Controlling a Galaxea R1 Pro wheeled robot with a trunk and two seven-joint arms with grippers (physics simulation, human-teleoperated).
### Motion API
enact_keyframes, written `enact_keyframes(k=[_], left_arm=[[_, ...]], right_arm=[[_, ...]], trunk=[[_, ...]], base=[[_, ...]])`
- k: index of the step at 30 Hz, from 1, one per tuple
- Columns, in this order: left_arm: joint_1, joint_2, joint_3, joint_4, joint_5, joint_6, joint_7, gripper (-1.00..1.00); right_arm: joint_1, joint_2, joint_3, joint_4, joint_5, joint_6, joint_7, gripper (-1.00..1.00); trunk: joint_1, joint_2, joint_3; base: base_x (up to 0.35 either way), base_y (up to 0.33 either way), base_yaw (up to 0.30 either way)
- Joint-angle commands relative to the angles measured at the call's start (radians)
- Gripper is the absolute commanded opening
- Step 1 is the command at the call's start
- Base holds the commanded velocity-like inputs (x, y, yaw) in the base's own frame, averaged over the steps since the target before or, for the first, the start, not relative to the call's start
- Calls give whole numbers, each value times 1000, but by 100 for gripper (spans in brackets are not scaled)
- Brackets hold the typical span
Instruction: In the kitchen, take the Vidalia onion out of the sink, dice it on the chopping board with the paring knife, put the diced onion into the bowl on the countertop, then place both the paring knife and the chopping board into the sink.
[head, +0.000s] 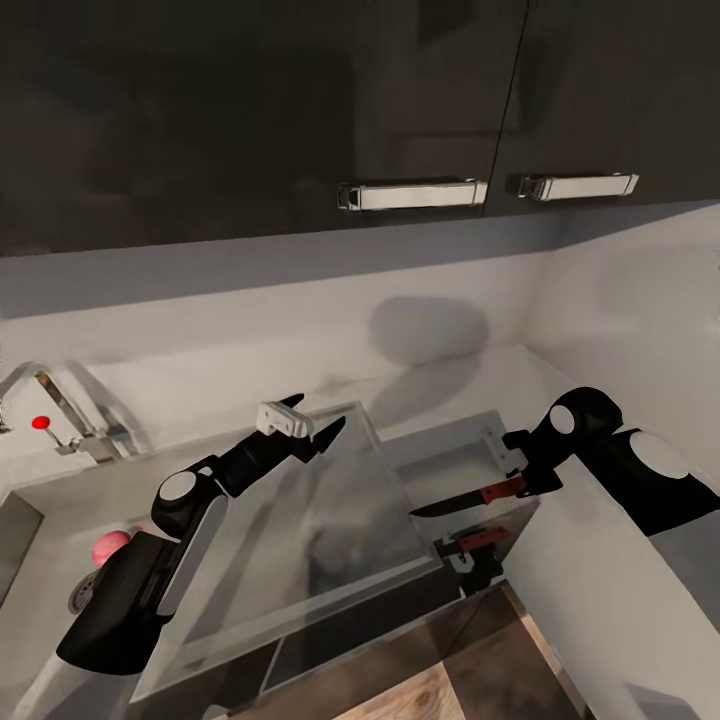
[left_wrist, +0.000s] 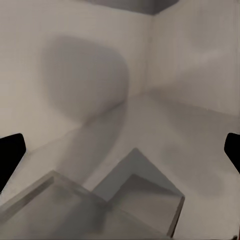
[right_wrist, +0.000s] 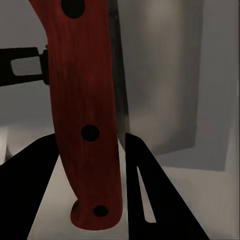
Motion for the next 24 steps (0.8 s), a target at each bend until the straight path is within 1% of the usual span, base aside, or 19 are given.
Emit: enact_keyframes(k=[1, 11, 17, 21, 23, 24], left_arm=[[-1, 1, -1, -1, 10, 8, 0, 100], [-1, 1, -2, -1, 10, 8, 0, 100], [-1, 0, -1, -1, 10, 10, 0, 100], [-1, -1, -1, -1, 10, 10, 0, 100], [-1, 0, -1, -1, 10, 10, 0, 100], [-1, 0, -1, -1, 10, 10, 0, 100]], right_arm=[[-1, -1, 3, -1, 2, 6, 1, -100], [-1, -1, 1, -1, 2, 6, -7, -100], [-1, -1, 1, -1, 2, 6, -10, -100], [-1, -1, 0, -1, 4, 5, -45, -100], [-1, -1, -11, -1, 4, 6, -66, -100], [-1, -1, -26, -1, 4, 6, -75, -100]], trunk=[[1, -2, 0], [1, -2, 16], [1, -2, 24], [1, -2, 25], [1, -2, 25], [1, -2, 25]], base=[[0, 0, 0], [-23, 0, 0], [-260, 0, 0], [-258, 0, 0], [-272, 0, 0], [-274, 0, 0]])
